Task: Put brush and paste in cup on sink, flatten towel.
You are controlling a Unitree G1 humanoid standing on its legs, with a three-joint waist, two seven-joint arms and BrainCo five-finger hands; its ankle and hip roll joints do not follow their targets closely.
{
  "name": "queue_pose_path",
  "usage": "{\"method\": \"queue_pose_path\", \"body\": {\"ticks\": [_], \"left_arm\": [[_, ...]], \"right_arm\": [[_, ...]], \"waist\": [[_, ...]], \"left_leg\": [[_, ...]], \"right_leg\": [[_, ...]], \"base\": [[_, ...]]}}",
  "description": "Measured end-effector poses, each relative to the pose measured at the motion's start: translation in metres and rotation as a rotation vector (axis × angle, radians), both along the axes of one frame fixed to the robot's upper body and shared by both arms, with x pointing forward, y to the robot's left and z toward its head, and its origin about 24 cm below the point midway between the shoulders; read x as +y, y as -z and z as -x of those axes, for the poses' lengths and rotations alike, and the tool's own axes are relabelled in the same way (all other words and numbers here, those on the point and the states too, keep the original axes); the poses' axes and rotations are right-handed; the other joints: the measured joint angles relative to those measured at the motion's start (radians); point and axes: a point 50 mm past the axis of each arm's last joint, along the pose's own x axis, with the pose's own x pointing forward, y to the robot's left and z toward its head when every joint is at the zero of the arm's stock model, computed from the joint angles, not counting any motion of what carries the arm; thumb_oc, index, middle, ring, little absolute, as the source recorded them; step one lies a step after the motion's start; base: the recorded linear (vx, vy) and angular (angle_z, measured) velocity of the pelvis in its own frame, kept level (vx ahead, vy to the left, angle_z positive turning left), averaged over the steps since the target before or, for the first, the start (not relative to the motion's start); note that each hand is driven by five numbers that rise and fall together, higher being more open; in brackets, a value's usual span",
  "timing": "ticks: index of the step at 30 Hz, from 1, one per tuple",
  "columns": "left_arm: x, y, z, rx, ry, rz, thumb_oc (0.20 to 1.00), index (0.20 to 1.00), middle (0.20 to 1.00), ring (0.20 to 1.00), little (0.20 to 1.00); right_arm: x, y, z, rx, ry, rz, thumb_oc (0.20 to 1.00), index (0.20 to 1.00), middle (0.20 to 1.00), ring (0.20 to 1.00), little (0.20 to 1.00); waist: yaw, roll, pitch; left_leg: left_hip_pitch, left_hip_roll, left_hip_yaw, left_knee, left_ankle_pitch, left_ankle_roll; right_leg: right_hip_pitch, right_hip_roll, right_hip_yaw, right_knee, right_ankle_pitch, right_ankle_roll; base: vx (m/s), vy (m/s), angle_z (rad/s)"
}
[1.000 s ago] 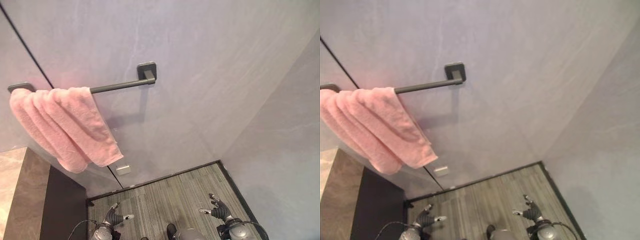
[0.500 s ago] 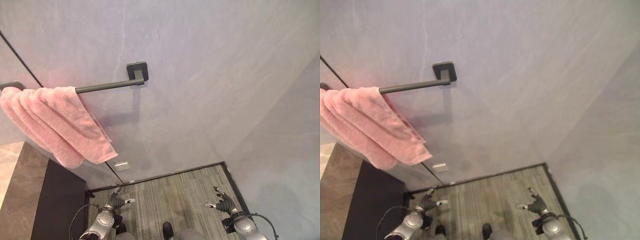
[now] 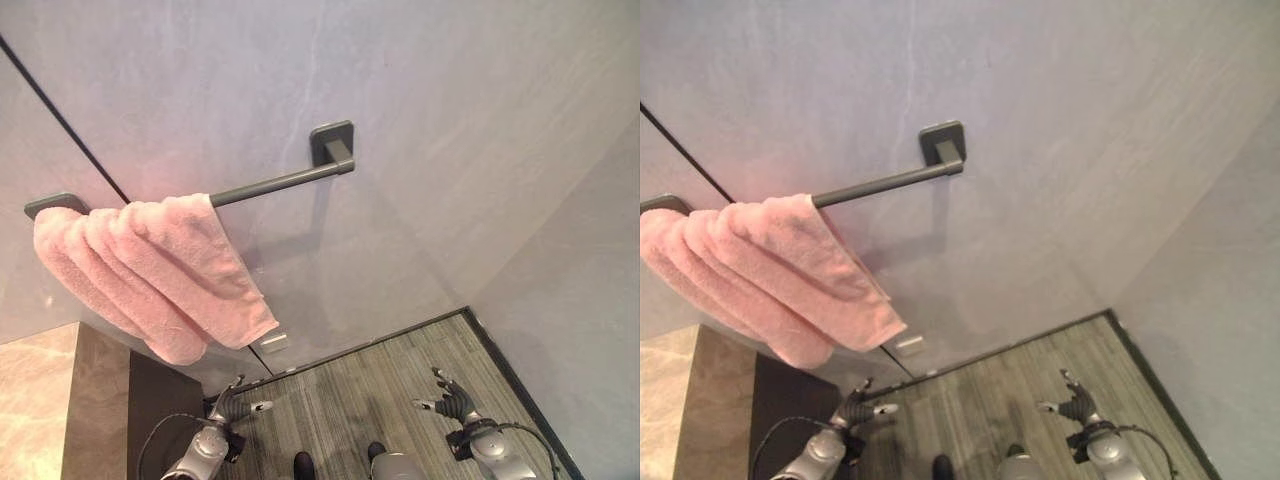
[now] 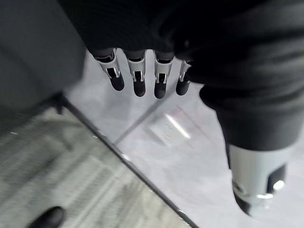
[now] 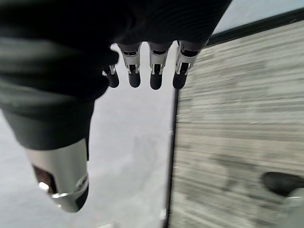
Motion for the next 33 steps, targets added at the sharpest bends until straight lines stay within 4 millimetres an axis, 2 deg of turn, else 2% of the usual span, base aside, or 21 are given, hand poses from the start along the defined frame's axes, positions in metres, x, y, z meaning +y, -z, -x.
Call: {"method": "queue_pose_path", "body": {"ticks": [2,3,4,5,6,8,10,11,14,15,18,20,21,24,27,30,32,33], "left_arm": [[0.003,-0.002,0.004,-0.014,0.004,0.0,1.0,1.0,1.0,1.0,1.0],[0.003,-0.002,0.006,-0.01,0.005,0.002,1.0,1.0,1.0,1.0,1.0],[0.003,-0.001,0.01,-0.005,0.012,0.009,1.0,1.0,1.0,1.0,1.0],[0.002,-0.002,0.01,-0.01,0.015,0.013,1.0,1.0,1.0,1.0,1.0],[0.003,-0.003,0.013,-0.016,0.021,0.016,1.0,1.0,1.0,1.0,1.0],[0.002,-0.007,0.012,-0.031,0.064,0.013,1.0,1.0,1.0,1.0,1.0],[-0.001,-0.01,0.011,-0.05,0.078,0.026,1.0,1.0,1.0,1.0,1.0],[-0.005,-0.017,0.011,-0.08,0.118,0.049,1.0,1.0,1.0,1.0,1.0],[0.0,-0.037,0.009,-0.13,0.275,0.04,1.0,1.0,1.0,1.0,1.0],[0.003,-0.043,0.007,-0.139,0.32,0.026,1.0,1.0,1.0,1.0,1.0],[0.016,-0.072,-0.005,-0.184,0.487,-0.044,1.0,1.0,1.0,1.0,1.0],[0.017,-0.107,-0.012,-0.236,0.646,-0.069,1.0,1.0,1.0,1.0,1.0],[0.019,-0.136,-0.02,-0.308,0.732,-0.083,1.0,1.0,1.0,1.0,1.0],[0.019,-0.172,-0.033,-0.388,0.787,-0.064,1.0,1.0,1.0,1.0,1.0],[0.012,-0.226,-0.03,-0.449,0.953,-0.076,1.0,1.0,1.0,1.0,1.0],[0.009,-0.258,-0.03,-0.53,1.016,-0.141,1.0,1.0,1.0,1.0,1.0],[0.016,-0.282,-0.026,-0.547,1.017,-0.157,1.0,1.0,1.0,1.0,1.0],[0.018,-0.284,-0.027,-0.552,0.997,-0.14,1.0,1.0,1.0,1.0,1.0]], "right_arm": [[0.003,-0.003,-0.003,-0.018,-0.007,-0.01,1.0,1.0,1.0,1.0,1.0],[0.003,-0.005,-0.006,-0.031,-0.008,-0.013,1.0,1.0,1.0,1.0,1.0],[0.005,-0.009,-0.008,-0.054,-0.015,-0.019,1.0,1.0,1.0,1.0,1.0],[0.005,-0.012,-0.011,-0.069,-0.02,-0.022,1.0,1.0,1.0,1.0,1.0],[0.008,-0.02,-0.018,-0.116,-0.027,-0.039,1.0,1.0,1.0,1.0,1.0],[0.01,-0.03,-0.027,-0.161,-0.042,-0.043,1.0,1.0,1.0,1.0,1.0],[0.01,-0.039,-0.034,-0.2,-0.057,-0.042,1.0,1.0,1.0,1.0,1.0],[0.008,-0.055,-0.041,-0.275,-0.06,-0.048,1.0,1.0,1.0,1.0,1.0],[-0.004,-0.084,-0.054,-0.387,-0.069,-0.017,1.0,1.0,1.0,1.0,1.0],[-0.005,-0.087,-0.056,-0.398,-0.075,-0.012,1.0,1.0,1.0,1.0,1.0],[-0.006,-0.095,-0.063,-0.417,-0.103,-0.006,1.0,1.0,1.0,1.0,1.0],[-0.003,-0.102,-0.067,-0.441,-0.13,-0.014,1.0,1.0,1.0,1.0,1.0],[0.0,-0.108,-0.068,-0.459,-0.157,-0.021,1.0,1.0,1.0,1.0,1.0],[0.006,-0.114,-0.07,-0.474,-0.205,-0.037,1.0,1.0,1.0,1.0,1.0],[0.012,-0.119,-0.07,-0.468,-0.265,-0.068,1.0,1.0,1.0,1.0,1.0],[0.016,-0.122,-0.074,-0.467,-0.31,-0.063,1.0,1.0,1.0,1.0,1.0],[0.017,-0.135,-0.077,-0.508,-0.34,-0.047,1.0,1.0,1.0,1.0,1.0],[0.017,-0.138,-0.077,-0.518,-0.349,-0.042,1.0,1.0,1.0,1.0,1.0]], "waist": [[0.028,-0.016,0.007],[0.032,-0.016,0.009],[0.033,-0.017,0.011],[0.037,-0.022,0.013],[0.044,-0.022,0.013],[0.041,-0.02,0.014],[0.053,-0.018,0.013],[0.06,-0.016,0.011],[0.061,-0.008,-0.004],[0.06,-0.007,-0.004],[0.067,-0.002,-0.01],[0.072,0.0,-0.012],[0.072,0.005,-0.014],[0.079,0.015,-0.02],[0.09,0.015,-0.021],[0.094,0.018,-0.023],[0.106,0.019,-0.023],[0.12,0.023,-0.025]], "left_leg": [[0.017,-0.006,0.015,-0.013,-0.001,0.007],[0.019,-0.007,0.006,-0.014,-0.002,0.008],[0.018,0.0,-0.015,-0.016,0.005,0.003],[0.018,0.004,-0.01,-0.018,0.005,0.003],[0.01,0.012,-0.014,-0.019,0.008,-0.001],[0.0,0.022,-0.046,-0.009,0.009,-0.007],[0.009,0.033,-0.033,-0.022,0.012,-0.011],[0.02,0.039,-0.034,-0.03,0.014,-0.015],[0.03,0.049,-0.047,-0.063,0.027,-0.032],[0.03,0.049,-0.054,-0.068,0.031,-0.036],[0.045,0.056,-0.062,-0.096,0.045,-0.046],[0.046,0.061,-0.066,-0.101,0.05,-0.048],[0.045,0.062,-0.074,-0.107,0.056,-0.053],[0.045,0.062,-0.088,-0.108,0.057,-0.055],[0.043,0.063,-0.092,-0.108,0.058,-0.057],[0.033,0.06,-0.122,-0.108,0.062,-0.063],[0.025,0.057,-0.141,-0.108,0.064,-0.066],[0.025,0.056,-0.142,-0.108,0.064,-0.066]], "right_leg": [[0.017,0.001,-0.034,-0.03,0.009,0.007],[0.023,0.007,-0.025,-0.039,0.004,0.011],[0.026,0.02,0.013,-0.051,-0.002,0.002],[0.026,0.013,-0.017,-0.057,-0.001,0.0],[0.035,0.005,-0.075,-0.084,0.017,-0.004],[0.07,0.025,-0.064,-0.129,0.041,-0.003],[0.082,0.028,-0.068,-0.163,0.058,-0.009],[0.108,0.035,-0.061,-0.202,0.077,-0.013],[0.151,0.036,-0.081,-0.29,0.111,-0.017],[0.162,0.036,-0.086,-0.311,0.121,-0.017],[0.18,0.043,-0.091,-0.342,0.143,-0.026],[0.181,0.047,-0.096,-0.342,0.143,-0.026],[0.183,0.048,-0.107,-0.342,0.143,-0.026],[0.188,0.048,-0.116,-0.342,0.14,-0.025],[0.189,0.05,-0.124,-0.342,0.14,-0.026],[0.194,0.048,-0.151,-0.342,0.135,-0.03],[0.192,0.047,-0.173,-0.342,0.131,-0.031],[0.193,0.046,-0.175,-0.342,0.131,-0.031]], "base": [[0.06,0.125,-0.18],[0.02,0.035,0.08],[-0.01,-0.015,0.22],[-0.01,-0.05,0.24],[0.0,-0.05,0.14],[0.04,-0.065,0.29],[0.05,-0.071,-0.02],[0.02,-0.102,-0.1],[0.0,-0.079,0.08],[0.0,-0.063,0.16],[-0.01,-0.057,0.1],[-0.01,-0.035,0.09],[0.01,-0.015,0.15],[0.02,-0.02,0.12],[0.0,-0.008,0.07],[-0.01,0.01,0.28],[0.02,0.028,0.26],[-0.01,0.052,0.18]]}}
